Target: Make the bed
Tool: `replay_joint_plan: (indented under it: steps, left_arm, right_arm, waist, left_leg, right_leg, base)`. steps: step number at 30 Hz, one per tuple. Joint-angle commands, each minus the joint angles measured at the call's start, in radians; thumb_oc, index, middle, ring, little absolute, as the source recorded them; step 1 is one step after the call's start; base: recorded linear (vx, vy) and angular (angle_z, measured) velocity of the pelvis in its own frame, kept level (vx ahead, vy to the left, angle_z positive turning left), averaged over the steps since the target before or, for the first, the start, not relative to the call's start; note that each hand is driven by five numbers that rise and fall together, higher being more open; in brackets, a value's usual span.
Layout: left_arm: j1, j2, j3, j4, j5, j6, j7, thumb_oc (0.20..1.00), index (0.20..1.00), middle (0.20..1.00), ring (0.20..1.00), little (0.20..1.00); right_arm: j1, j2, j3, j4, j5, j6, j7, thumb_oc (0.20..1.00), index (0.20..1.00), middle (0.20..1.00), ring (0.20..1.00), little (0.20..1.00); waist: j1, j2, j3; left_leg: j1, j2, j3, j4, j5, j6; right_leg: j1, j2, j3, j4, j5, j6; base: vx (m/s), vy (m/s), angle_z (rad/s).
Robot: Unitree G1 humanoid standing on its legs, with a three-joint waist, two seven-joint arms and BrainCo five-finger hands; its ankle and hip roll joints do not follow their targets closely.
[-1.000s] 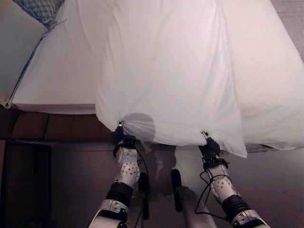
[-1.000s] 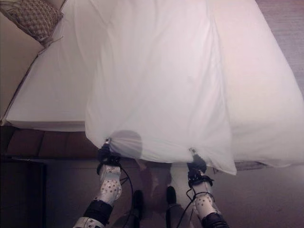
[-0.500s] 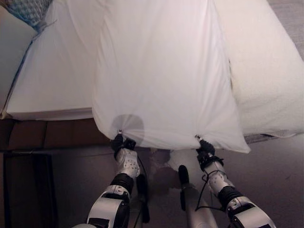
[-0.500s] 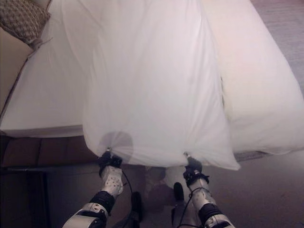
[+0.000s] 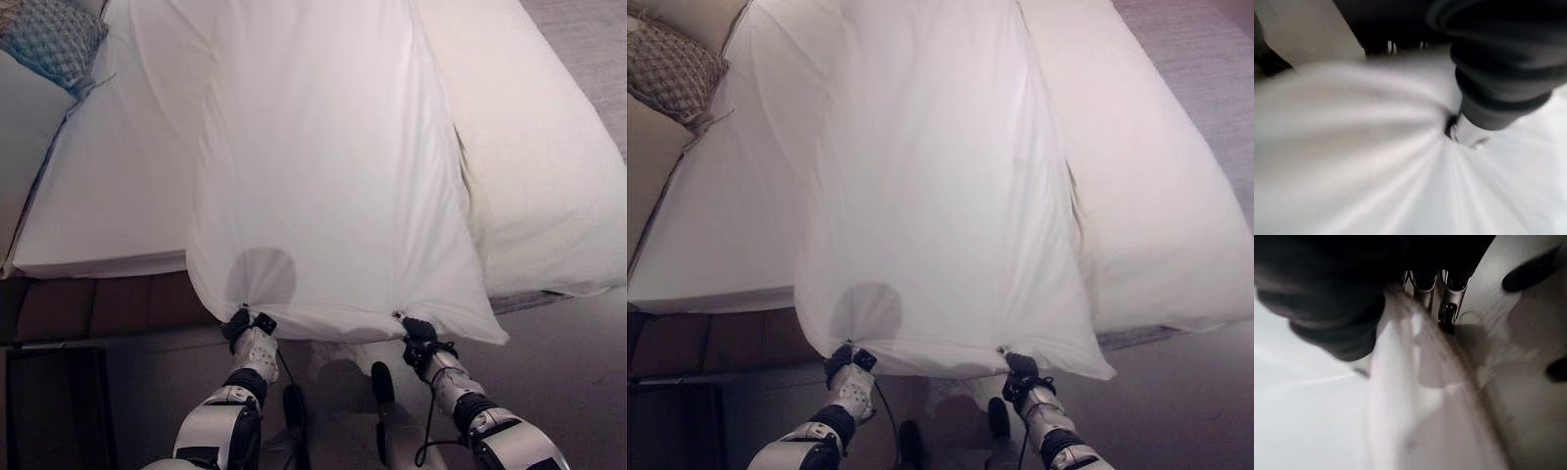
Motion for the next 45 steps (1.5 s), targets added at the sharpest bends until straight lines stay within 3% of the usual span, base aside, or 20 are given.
replay_joint_plan:
  steps: [1, 9, 18, 20, 21, 22, 23, 24, 25, 28, 30, 36, 41, 42, 45]
  left_arm:
    - [0.239, 0.125, 0.075, 0.180, 0.022, 0.042, 0.088, 1.000, 1.000, 1.000, 1.000, 1.000]
    - [0.295, 0.100, 0.003, 0.213, 0.082, 0.121, -0.014, 1.000, 1.000, 1.000, 1.000, 1.000]
    - [0.370, 0.113, -0.011, 0.249, 0.196, 0.177, 0.024, 1.000, 1.000, 1.000, 1.000, 1.000]
    - [0.382, 0.103, -0.101, 0.148, 0.311, 0.172, 0.030, 1.000, 1.000, 1.000, 1.000, 1.000]
    - [0.409, 0.103, -0.186, -0.014, 0.367, 0.140, 0.013, 1.000, 1.000, 1.000, 1.000, 1.000]
    - [0.410, 0.103, -0.187, -0.015, 0.367, 0.140, 0.013, 1.000, 1.000, 1.000, 1.000, 1.000]
    - [0.448, 0.131, -0.277, -0.182, 0.475, 0.127, -0.001, 1.000, 1.000, 1.000, 1.000, 1.000]
    - [0.500, 0.203, -0.373, -0.378, 0.589, 0.106, -0.106, 1.000, 1.000, 1.000, 1.000, 1.000]
    - [0.500, 0.203, -0.373, -0.378, 0.589, 0.106, -0.106, 1.000, 1.000, 1.000, 1.000, 1.000]
    - [0.506, 0.259, -0.413, -0.426, 0.532, 0.071, -0.321, 1.000, 1.000, 1.000, 1.000, 1.000]
    - [0.477, 0.319, -0.503, -0.496, 0.586, 0.016, -0.455, 1.000, 1.000, 1.000, 1.000, 1.000]
    - [0.333, 0.365, -0.664, -0.581, 0.456, -0.058, -0.688, 1.000, 1.000, 1.000, 1.000, 1.000]
    - [0.152, 0.367, -0.744, -0.609, 0.354, -0.054, -0.790, 1.000, 1.000, 1.000, 1.000, 1.000]
    - [0.090, 0.352, -0.753, -0.584, 0.273, -0.026, -0.856, 1.000, 1.000, 1.000, 1.000, 1.000]
    - [0.019, 0.335, -0.767, -0.542, 0.180, 0.023, -0.934, 1.000, 1.000, 1.000, 1.000, 1.000]
  right_arm:
    - [0.233, -0.060, -0.024, 0.150, -0.064, 0.078, -0.036, 1.000, 1.000, 1.000, 1.000, 1.000]
    - [0.262, -0.064, -0.016, 0.162, -0.121, 0.096, -0.001, 1.000, 1.000, 1.000, 1.000, 1.000]
    - [0.304, -0.082, 0.019, 0.083, -0.167, 0.068, 0.015, 1.000, 1.000, 1.000, 1.000, 1.000]
    - [0.307, -0.089, 0.030, 0.040, -0.158, 0.051, 0.013, 1.000, 1.000, 1.000, 1.000, 1.000]
    - [0.310, -0.096, 0.043, -0.032, -0.141, 0.030, 0.011, 1.000, 1.000, 1.000, 1.000, 1.000]
    - [0.311, -0.096, 0.043, -0.032, -0.141, 0.030, 0.011, 1.000, 1.000, 1.000, 1.000, 1.000]
    - [0.327, -0.100, 0.058, -0.101, -0.139, 0.020, 0.012, 1.000, 1.000, 1.000, 1.000, 1.000]
    - [0.335, -0.113, 0.068, -0.180, -0.107, -0.005, 0.015, 1.000, 1.000, 1.000, 1.000, 1.000]
    - [0.335, -0.113, 0.068, -0.180, -0.107, -0.005, 0.015, 1.000, 1.000, 1.000, 1.000, 1.000]
    - [0.322, -0.121, 0.076, -0.290, -0.047, -0.024, 0.031, 1.000, 1.000, 1.000, 1.000, 1.000]
    - [0.306, -0.147, 0.106, -0.396, -0.032, -0.046, 0.062, 1.000, 1.000, 1.000, 1.000, 1.000]
    - [0.181, -0.190, 0.196, -0.485, 0.054, -0.061, 0.155, 1.000, 1.000, 1.000, 1.000, 1.000]
    - [0.009, -0.198, 0.247, -0.475, 0.123, -0.055, 0.212, 1.000, 1.000, 1.000, 1.000, 1.000]
    - [-0.050, -0.197, 0.252, -0.457, 0.146, -0.049, 0.237, 1.000, 1.000, 1.000, 1.000, 1.000]
    - [-0.113, -0.193, 0.268, -0.441, 0.185, -0.024, 0.277, 1.000, 1.000, 1.000, 1.000, 1.000]
  waist:
    - [0.011, -0.023, -0.009]
    - [0.014, -0.013, -0.035]
    - [0.013, -0.007, -0.044]
    - [0.013, -0.005, -0.046]
    - [0.016, -0.001, -0.042]
    - [0.016, -0.001, -0.042]
    - [0.018, 0.000, -0.035]
    - [0.024, 0.005, -0.023]
    - [0.024, 0.005, -0.026]
    - [0.024, 0.005, -0.021]
    - [0.020, 0.005, -0.019]
    - [0.016, -0.002, 0.000]
    - [0.017, -0.001, 0.047]
    - [0.016, 0.002, 0.060]
    - [0.012, 0.004, 0.067]
  left_leg:
    - [-0.035, 0.018, -0.024, -0.110, 0.037, -0.002]
    - [-0.004, 0.021, -0.042, -0.144, 0.050, -0.006]
    - [0.017, 0.028, -0.047, -0.165, 0.058, -0.010]
    - [0.016, 0.030, -0.051, -0.174, 0.065, -0.011]
    - [0.011, 0.030, -0.058, -0.178, 0.072, -0.013]
    - [0.012, 0.030, -0.058, -0.178, 0.072, -0.013]
    - [0.010, 0.030, -0.064, -0.178, 0.075, -0.015]
    - [0.008, 0.029, -0.075, -0.178, 0.077, -0.016]
    - [0.005, 0.029, -0.075, -0.177, 0.078, -0.016]
    - [0.003, 0.027, -0.077, -0.177, 0.077, -0.016]
    - [0.001, 0.027, -0.075, -0.177, 0.074, -0.016]
    - [-0.038, 0.027, -0.069, -0.144, 0.063, -0.016]
    - [-0.109, 0.027, -0.070, -0.080, 0.054, -0.018]
    - [-0.147, 0.027, -0.073, -0.048, 0.050, -0.018]
    - [-0.195, 0.026, -0.076, -0.012, 0.044, -0.020]
  right_leg:
    - [-0.088, -0.031, 0.005, -0.021, 0.076, 0.067]
    - [-0.060, -0.032, -0.015, -0.028, 0.072, 0.067]
    - [-0.041, -0.027, -0.028, -0.030, 0.066, 0.065]
    - [-0.040, -0.028, -0.030, -0.037, 0.071, 0.066]
    - [-0.041, -0.029, -0.036, -0.042, 0.071, 0.068]
    - [-0.040, -0.029, -0.036, -0.042, 0.070, 0.068]
    - [-0.038, -0.029, -0.040, -0.041, 0.069, 0.069]
    - [-0.033, -0.030, -0.048, -0.039, 0.063, 0.069]
    - [-0.036, -0.030, -0.048, -0.039, 0.063, 0.069]
    - [-0.036, -0.028, -0.048, -0.038, 0.060, 0.071]
    - [-0.042, -0.025, -0.043, -0.037, 0.059, 0.073]
    - [-0.093, -0.008, -0.029, 0.005, 0.043, 0.065]
    - [-0.170, 0.003, -0.027, 0.070, 0.024, 0.057]
    - [-0.208, 0.007, -0.024, 0.102, 0.017, 0.052]
    - [-0.256, 0.009, -0.026, 0.138, 0.011, 0.049]
  base:
    - [0.03, -0.040, 0.06]
    - [0.03, -0.028, 0.10]
    - [0.02, -0.017, 0.05]
    - [0.00, -0.018, 0.00]
    - [-0.01, -0.031, 0.00]
    - [-0.02, -0.039, 0.02]
    - [-0.02, -0.044, 0.10]
    - [-0.02, -0.043, 0.14]
    - [-0.01, -0.035, 0.14]
    - [0.00, -0.002, 0.09]
    - [0.00, 0.001, -0.04]
    - [-0.02, -0.006, -0.04]
    - [-0.09, -0.025, -0.03]
    - [-0.08, -0.023, 0.00]
    - [-0.07, -0.024, 0.04]
